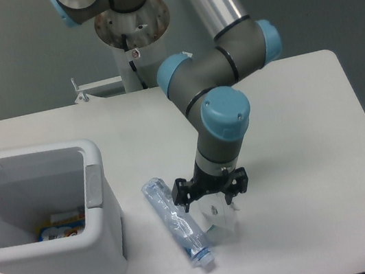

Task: Place the trash in the trash can
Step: 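Lower the open gripper onto the white crumpled wrapper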

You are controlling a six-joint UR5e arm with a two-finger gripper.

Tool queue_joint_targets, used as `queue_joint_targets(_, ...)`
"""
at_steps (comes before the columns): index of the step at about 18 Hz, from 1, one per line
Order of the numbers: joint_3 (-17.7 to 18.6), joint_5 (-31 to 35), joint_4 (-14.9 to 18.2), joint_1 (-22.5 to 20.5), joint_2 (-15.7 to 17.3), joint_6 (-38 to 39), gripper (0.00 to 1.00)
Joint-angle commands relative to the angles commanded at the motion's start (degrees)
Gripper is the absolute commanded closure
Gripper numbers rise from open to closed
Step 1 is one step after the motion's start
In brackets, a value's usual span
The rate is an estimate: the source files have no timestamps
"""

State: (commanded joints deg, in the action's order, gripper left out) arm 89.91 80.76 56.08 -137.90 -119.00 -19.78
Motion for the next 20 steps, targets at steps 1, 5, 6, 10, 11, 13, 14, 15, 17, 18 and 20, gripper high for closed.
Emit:
queue_joint_targets(1, 0.0, 0.8, -0.9, 0.2, -0.4, 0.2, 0.09)
queue_joint_targets(5, 0.0, 2.3, -1.5, 0.8, -0.6, 2.5, 0.41)
queue_joint_targets(6, 0.0, 2.4, -1.5, 0.8, -0.5, 2.5, 0.5)
queue_joint_targets(10, 0.2, 3.1, -1.4, 0.9, -0.4, 2.8, 0.91)
queue_joint_targets(11, 0.2, 3.3, -1.4, 0.9, -0.4, 2.8, 0.95)
queue_joint_targets(13, 0.2, 3.5, -1.4, 0.9, -0.4, 2.8, 0.97)
queue_joint_targets(14, 0.2, 3.5, -1.3, 0.9, -0.3, 2.8, 0.97)
queue_joint_targets(15, 0.0, 3.5, -1.3, 0.9, -0.2, 2.8, 0.98)
queue_joint_targets(17, 0.0, 3.5, -1.4, 0.9, -0.1, 2.7, 1.0)
queue_joint_targets(18, 0.0, 3.5, -1.4, 0.9, -0.1, 2.7, 1.0)
queue_joint_targets(20, -0.4, 3.5, -1.4, 0.9, -0.1, 2.2, 1.0)
